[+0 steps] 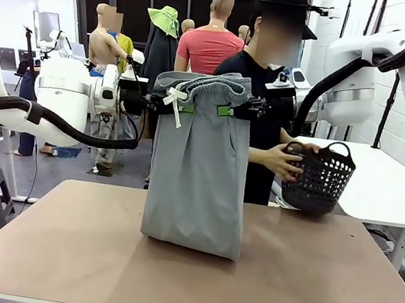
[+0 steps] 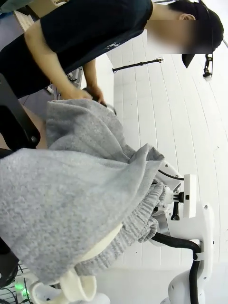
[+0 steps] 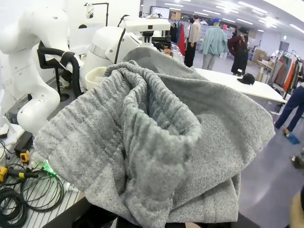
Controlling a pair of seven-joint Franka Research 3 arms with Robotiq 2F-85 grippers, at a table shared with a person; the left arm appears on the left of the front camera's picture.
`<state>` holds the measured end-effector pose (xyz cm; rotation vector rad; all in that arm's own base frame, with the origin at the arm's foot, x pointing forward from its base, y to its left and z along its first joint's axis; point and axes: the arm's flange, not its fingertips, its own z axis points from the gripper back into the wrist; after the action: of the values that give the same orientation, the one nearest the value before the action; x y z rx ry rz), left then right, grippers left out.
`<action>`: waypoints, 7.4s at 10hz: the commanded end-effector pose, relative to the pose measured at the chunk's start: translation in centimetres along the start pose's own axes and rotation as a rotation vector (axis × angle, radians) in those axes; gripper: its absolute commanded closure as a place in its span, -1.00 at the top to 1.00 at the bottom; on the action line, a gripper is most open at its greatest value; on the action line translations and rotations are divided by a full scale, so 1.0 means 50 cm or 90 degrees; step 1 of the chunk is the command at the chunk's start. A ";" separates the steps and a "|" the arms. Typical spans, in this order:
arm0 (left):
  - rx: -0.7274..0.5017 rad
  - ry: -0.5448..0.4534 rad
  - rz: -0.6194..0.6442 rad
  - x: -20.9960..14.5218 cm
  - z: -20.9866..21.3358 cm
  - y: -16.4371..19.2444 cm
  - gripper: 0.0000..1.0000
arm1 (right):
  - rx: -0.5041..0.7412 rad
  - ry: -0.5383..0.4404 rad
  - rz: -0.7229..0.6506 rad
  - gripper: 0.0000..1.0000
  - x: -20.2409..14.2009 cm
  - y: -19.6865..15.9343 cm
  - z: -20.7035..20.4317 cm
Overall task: Fold the training pants.
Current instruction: Fold the Training pants in half.
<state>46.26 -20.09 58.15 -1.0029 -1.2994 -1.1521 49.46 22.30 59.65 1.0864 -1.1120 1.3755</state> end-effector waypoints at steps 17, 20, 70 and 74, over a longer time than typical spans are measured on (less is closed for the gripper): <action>0.203 0.117 -0.040 0.116 -0.069 0.378 -1.00 | -0.138 0.119 0.107 -1.00 0.078 -0.330 0.066; 0.176 0.119 -0.009 0.082 -0.072 0.406 -1.00 | -0.122 0.124 0.081 -1.00 0.051 -0.362 0.078; -0.183 0.202 0.797 -0.468 -0.079 0.148 -1.00 | 0.119 -0.034 -0.653 -1.00 -0.518 -0.128 -0.047; -0.088 0.161 0.896 -0.530 -0.084 0.237 -1.00 | 0.085 -0.056 -0.758 -1.00 -0.587 -0.172 -0.033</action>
<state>59.09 -21.31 32.70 -1.4276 -0.0761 -0.2659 59.14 20.24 30.94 1.5315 -0.2566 0.5084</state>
